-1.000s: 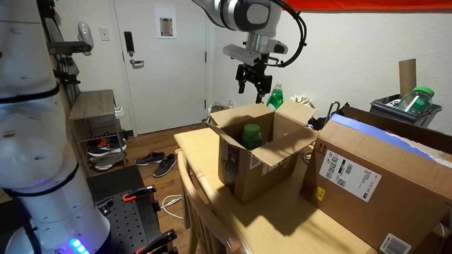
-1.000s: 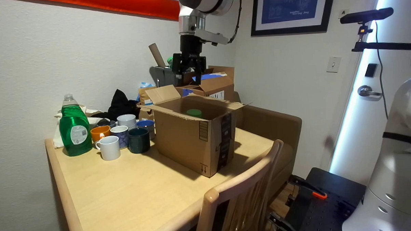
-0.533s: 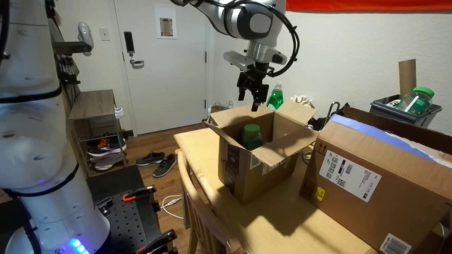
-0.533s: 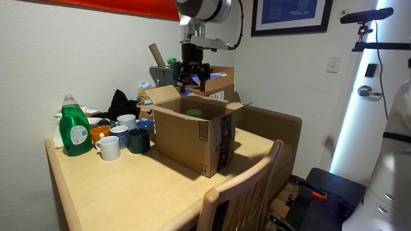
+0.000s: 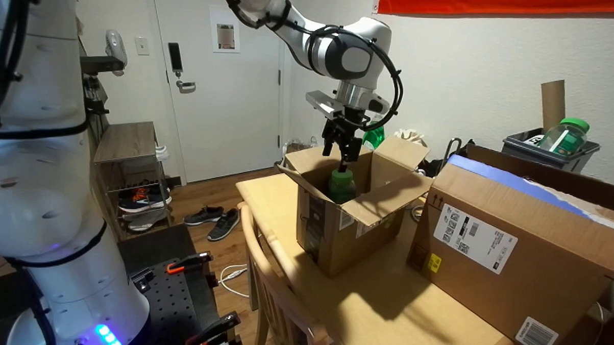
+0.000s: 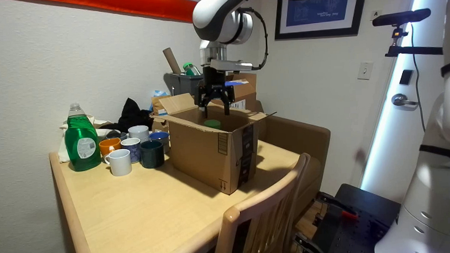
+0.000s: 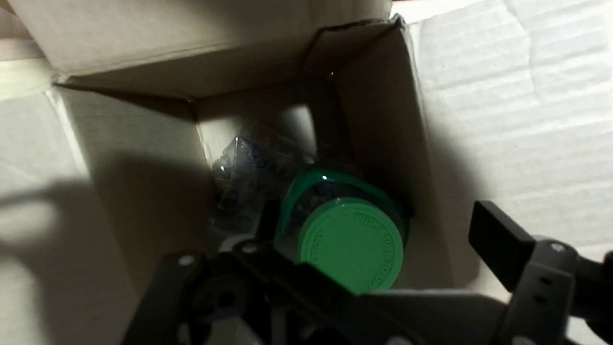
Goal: Remove the green bottle from the box.
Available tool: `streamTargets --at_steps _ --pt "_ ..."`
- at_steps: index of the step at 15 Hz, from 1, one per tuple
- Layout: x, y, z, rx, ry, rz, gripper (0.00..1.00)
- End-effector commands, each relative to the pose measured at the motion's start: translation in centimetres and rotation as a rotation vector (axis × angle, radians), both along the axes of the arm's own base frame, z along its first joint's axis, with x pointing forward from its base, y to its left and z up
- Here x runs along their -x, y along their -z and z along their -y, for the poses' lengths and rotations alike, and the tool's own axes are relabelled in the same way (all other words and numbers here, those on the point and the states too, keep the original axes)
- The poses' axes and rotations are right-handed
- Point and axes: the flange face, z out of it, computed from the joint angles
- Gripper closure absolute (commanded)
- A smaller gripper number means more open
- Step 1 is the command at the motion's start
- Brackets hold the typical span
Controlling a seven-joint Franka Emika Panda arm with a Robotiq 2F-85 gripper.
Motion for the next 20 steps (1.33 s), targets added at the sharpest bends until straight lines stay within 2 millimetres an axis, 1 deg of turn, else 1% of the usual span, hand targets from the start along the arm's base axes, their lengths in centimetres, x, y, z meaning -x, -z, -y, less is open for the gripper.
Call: streamTargets --at_steps 1,5,7,11,12,14,16,20 --pt "-0.8 0.9 0.1 -0.001 0.072 0.052 0.00" --pt "-1.7 1.6 0.4 0.024 0.115 0.098 0.00" --pt "-1.5 2.0 0.5 0.029 0.121 0.095 0.00" --pt "-0.9 3.6 1.5 0.043 0.152 0.077 0.00" --pt "-0.9 3.7 1.8 0.043 0.156 0.073 0.00" --pt "-1.0 4.3 1.7 0.043 0.161 0.075 0.00" --pt "-1.3 4.3 1.6 0.043 0.164 0.092 0.00" --pt "-2.4 3.2 1.1 0.048 0.144 0.134 0.00"
